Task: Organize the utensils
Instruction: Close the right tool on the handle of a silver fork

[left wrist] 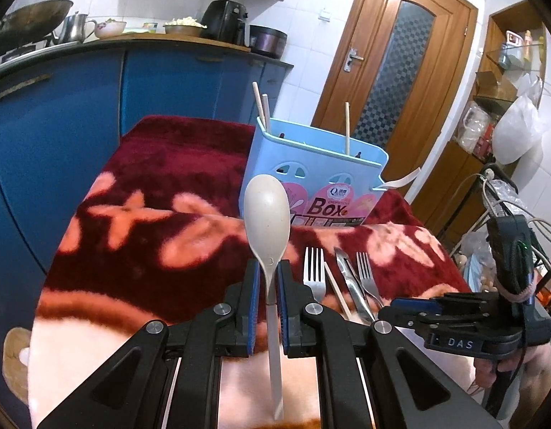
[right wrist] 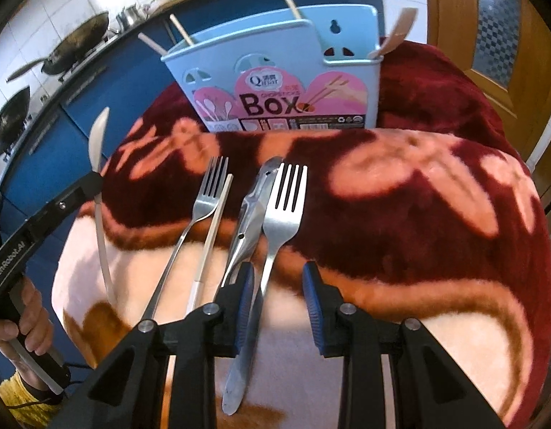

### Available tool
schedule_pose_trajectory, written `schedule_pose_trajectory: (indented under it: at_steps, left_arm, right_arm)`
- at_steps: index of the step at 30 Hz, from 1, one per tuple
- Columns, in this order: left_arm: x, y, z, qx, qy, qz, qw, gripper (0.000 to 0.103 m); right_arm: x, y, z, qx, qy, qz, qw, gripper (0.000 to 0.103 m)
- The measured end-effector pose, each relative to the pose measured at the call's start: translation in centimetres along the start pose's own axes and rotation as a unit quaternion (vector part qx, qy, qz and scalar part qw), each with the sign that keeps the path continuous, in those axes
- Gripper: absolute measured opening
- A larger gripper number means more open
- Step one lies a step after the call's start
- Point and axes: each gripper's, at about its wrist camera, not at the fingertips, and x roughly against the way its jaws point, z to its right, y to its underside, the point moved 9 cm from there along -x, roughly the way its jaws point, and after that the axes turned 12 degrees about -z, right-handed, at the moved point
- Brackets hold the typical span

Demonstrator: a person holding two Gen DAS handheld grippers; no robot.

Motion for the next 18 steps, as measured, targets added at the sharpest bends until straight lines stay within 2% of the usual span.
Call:
schedule_pose_trajectory:
  at_steps: [4, 10, 14, 18]
  left_arm:
    - [0.0, 0.0, 0.0, -0.001, 0.001, 0.003, 1.0, 0.009]
    - [0.0, 0.0, 0.2, -0.005, 0.0, 0.007, 1.0, 0.009]
    - [0.0, 0.2, 0.4, -0.007, 0.0, 0.006, 1.0, 0.009]
    - [0.2, 0.2, 0.5, -0.008, -0.002, 0.007, 0.9999, 0.009]
  right_arm:
    - [-0.6, -0.4, -0.4, 0.015, 0.016, -0.03, 0.999, 0.031]
    - [-1.0, -0.7, -0.4, 0.016, 0.046, -0.04, 0.998, 0.019]
    - [-0.8, -0.8, 0.2, -0.007, 0.025, -0.021, 0.999, 0.011]
    - [-0.4, -0.7, 0.8, -0.023, -0.001, 0.006, 1.0, 0.008]
